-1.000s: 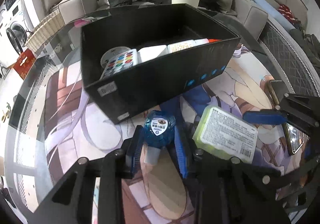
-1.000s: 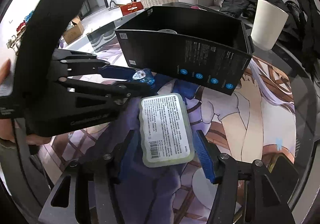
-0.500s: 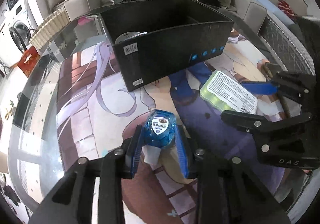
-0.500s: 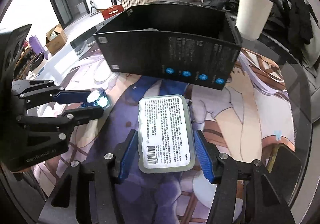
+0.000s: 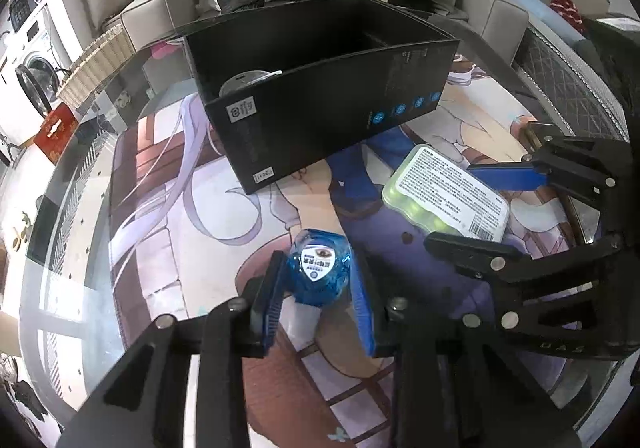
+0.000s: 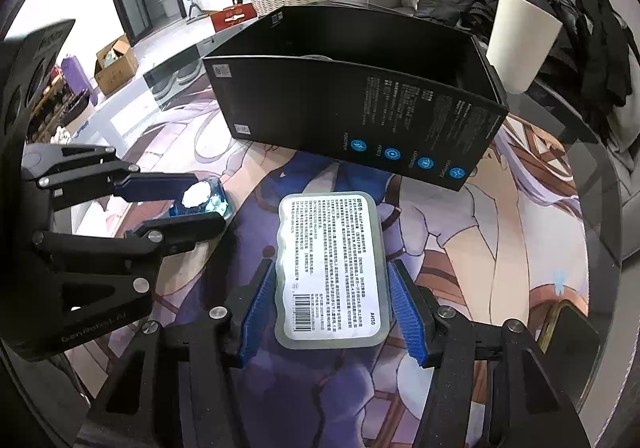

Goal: Organize rigid objects
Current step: 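Carry the container and blue bottle over the black box and lower them in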

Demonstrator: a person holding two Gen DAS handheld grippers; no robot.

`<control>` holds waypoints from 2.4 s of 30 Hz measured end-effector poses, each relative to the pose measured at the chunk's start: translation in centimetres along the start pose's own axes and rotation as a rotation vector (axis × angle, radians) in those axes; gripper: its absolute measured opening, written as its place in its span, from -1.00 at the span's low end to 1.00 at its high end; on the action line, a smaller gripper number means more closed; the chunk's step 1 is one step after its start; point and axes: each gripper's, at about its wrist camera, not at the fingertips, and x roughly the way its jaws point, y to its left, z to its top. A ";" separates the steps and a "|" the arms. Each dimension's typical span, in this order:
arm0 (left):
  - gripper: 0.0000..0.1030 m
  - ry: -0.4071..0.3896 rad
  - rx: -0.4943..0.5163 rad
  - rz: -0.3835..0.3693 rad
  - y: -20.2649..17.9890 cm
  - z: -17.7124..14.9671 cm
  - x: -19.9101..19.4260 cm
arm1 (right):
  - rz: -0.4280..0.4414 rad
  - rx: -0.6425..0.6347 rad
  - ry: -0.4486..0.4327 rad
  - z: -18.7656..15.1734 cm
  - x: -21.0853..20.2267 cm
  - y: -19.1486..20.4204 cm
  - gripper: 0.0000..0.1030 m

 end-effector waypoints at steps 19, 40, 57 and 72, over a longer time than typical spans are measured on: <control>-0.42 -0.312 0.028 0.029 -0.8 1.1 -7.0 | -0.012 0.048 -0.340 0.5 -7.8 1.0 0.09; -0.42 -0.743 -0.010 0.069 1.3 -0.7 -15.7 | -0.064 0.034 -0.807 -1.3 -17.9 2.6 0.09; -0.42 -0.741 -0.098 0.066 3.2 5.7 -12.9 | -0.057 0.092 -0.795 3.9 -15.6 0.8 0.09; -0.42 -0.719 -0.197 0.069 5.4 9.0 -9.8 | -0.083 0.163 -0.773 9.7 -12.4 -1.7 0.09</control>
